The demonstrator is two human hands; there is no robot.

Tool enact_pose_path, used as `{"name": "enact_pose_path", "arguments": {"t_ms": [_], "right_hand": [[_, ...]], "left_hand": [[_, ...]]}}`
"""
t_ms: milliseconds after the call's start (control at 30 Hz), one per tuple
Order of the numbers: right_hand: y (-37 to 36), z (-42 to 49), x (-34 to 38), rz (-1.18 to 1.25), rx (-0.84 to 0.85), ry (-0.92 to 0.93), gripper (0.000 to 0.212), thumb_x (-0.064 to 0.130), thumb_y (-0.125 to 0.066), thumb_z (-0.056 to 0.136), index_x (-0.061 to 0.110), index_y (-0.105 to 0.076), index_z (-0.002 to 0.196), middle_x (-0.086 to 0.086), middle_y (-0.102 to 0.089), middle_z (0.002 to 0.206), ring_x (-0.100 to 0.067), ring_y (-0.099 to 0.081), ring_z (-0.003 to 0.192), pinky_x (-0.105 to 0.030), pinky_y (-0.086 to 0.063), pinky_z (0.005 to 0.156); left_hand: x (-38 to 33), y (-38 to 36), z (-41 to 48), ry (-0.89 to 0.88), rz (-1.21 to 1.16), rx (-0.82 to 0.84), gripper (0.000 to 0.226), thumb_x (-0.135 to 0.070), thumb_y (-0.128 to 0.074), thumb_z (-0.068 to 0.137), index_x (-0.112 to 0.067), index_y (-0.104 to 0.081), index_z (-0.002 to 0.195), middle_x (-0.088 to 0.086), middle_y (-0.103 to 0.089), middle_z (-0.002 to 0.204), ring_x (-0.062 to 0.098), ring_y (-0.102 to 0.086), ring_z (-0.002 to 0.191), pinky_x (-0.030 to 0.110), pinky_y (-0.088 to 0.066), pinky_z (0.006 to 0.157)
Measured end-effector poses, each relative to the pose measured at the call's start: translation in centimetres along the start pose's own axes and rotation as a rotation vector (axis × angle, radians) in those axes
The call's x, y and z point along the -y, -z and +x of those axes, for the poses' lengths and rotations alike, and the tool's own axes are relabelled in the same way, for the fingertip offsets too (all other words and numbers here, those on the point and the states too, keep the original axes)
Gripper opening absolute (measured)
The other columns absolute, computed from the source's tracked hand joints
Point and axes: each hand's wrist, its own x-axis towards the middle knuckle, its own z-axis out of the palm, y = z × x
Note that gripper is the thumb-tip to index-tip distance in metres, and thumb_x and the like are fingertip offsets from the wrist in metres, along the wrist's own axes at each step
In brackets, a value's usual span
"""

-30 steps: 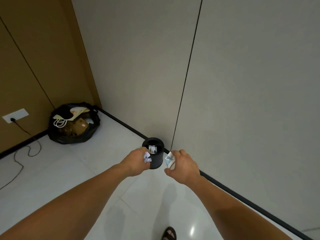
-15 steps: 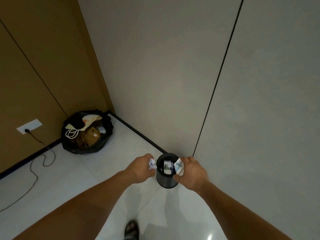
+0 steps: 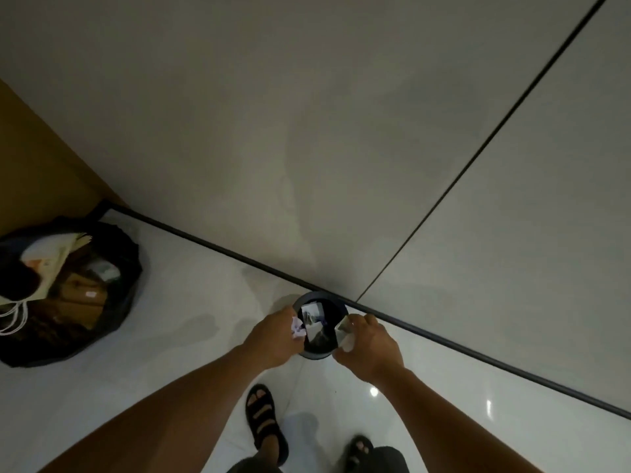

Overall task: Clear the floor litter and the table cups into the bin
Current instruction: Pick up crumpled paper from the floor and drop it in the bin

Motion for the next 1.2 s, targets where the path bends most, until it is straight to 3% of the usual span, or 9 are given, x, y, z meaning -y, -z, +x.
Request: {"name": "enact_pose_path", "arguments": {"t_ms": [167,300,633,867,1200], "right_hand": [[-6.9,9.0,-3.1,0.091,-0.019,-0.118,0.059,0.051,-0.069,0.075,0.035,-0.042,0.126,0.007,-0.051,0.12,-0.011,-0.051,0.101,-0.025,-0.049,0.082],[-15.3,16.9,-7.5,0.091,-0.027,-0.135,0.065,0.051,-0.068,0.077,0.034,-0.038,0.132,0.005,-0.051,0.125,-0.015,-0.053,0.109,-0.028,-0.052,0.086],[-29.9,30.2,-15.6,0.025,-0.013,-0.092,0.078,0.051,-0.073,0.074,0.026,-0.037,0.138,-0.003,-0.047,0.131,-0.025,-0.05,0.117,-0.037,-0.048,0.09],[-28.2,28.7,-17.1,-0.021,0.002,-0.095,0.076,0.046,-0.065,0.08,0.023,-0.03,0.143,-0.005,-0.04,0.138,-0.027,-0.042,0.125,-0.039,-0.048,0.093],[-18.8,19.3,-14.8,0.055,0.021,-0.194,0.081,0.054,-0.061,0.084,0.028,-0.019,0.149,0.0,-0.031,0.148,-0.024,-0.035,0.133,-0.039,-0.043,0.1]], "left_hand": [[4.7,-4.1,10.3,-0.024,0.062,0.052,0.021,-0.022,-0.064,0.082,-0.023,-0.043,0.079,-0.003,-0.057,0.089,0.018,-0.061,0.089,0.024,-0.045,0.073],[10.2,-10.6,19.1,-0.028,0.189,0.016,0.025,-0.029,-0.064,0.079,-0.014,-0.054,0.097,0.004,-0.056,0.104,0.021,-0.052,0.101,0.035,-0.049,0.083],[21.1,-23.2,31.6,-0.001,0.285,-0.024,0.058,-0.033,-0.074,0.072,-0.007,-0.054,0.12,0.011,-0.05,0.125,0.028,-0.04,0.124,0.038,-0.042,0.093],[20.2,-22.0,30.9,-0.021,0.426,0.005,0.075,-0.043,-0.068,0.074,-0.013,-0.04,0.137,0.008,-0.031,0.147,0.027,-0.02,0.139,0.044,-0.036,0.107],[10.4,-14.3,25.5,-0.153,0.486,0.087,0.076,-0.045,-0.064,0.08,-0.015,-0.033,0.143,0.005,-0.029,0.15,0.023,-0.021,0.14,0.039,-0.032,0.111]]}}
